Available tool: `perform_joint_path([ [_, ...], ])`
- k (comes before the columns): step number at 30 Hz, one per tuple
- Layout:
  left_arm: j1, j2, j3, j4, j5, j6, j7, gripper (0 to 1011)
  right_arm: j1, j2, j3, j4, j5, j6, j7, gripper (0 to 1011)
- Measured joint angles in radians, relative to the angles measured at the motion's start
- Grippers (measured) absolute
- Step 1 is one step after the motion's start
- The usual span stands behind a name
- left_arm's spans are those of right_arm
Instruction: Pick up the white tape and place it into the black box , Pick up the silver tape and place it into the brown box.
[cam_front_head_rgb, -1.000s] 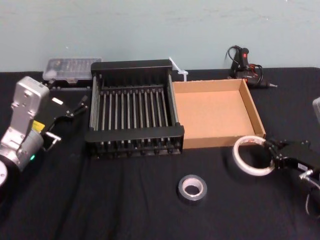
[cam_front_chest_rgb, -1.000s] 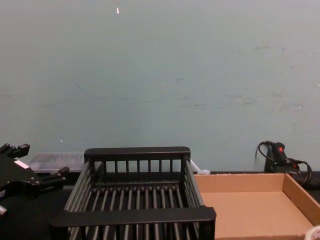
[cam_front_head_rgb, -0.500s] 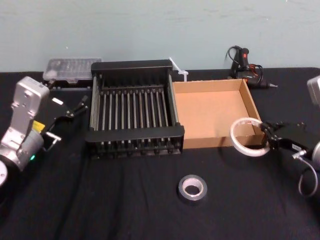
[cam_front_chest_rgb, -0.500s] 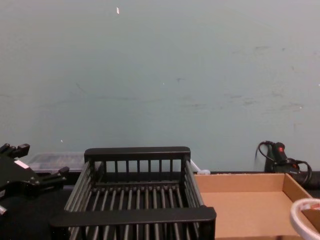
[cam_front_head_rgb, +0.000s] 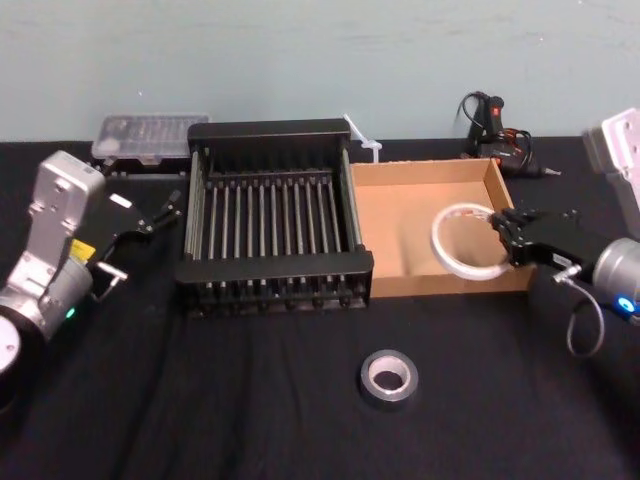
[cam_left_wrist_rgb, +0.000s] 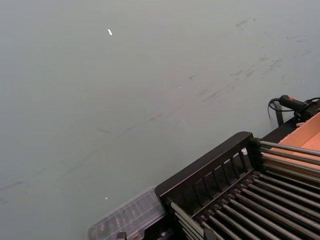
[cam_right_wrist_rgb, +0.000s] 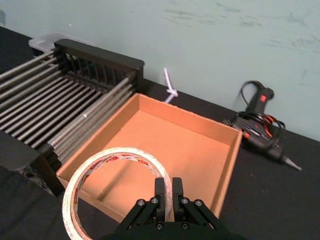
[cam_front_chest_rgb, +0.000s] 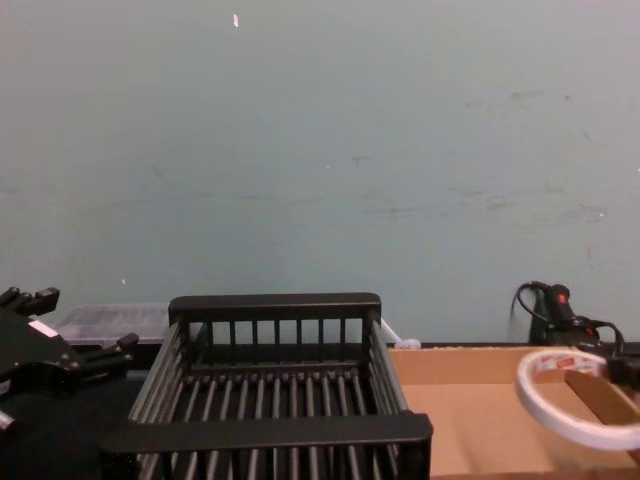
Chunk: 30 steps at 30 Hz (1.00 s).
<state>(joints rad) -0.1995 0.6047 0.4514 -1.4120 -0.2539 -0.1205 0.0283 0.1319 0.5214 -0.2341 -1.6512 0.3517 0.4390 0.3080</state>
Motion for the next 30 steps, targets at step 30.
perform_joint_path([
  [30,0.000,0.000,0.000,0.000,0.000,0.000,0.000,1002,0.165,-0.059,-0.130,0.064,-0.039,-0.004,0.069,92],
])
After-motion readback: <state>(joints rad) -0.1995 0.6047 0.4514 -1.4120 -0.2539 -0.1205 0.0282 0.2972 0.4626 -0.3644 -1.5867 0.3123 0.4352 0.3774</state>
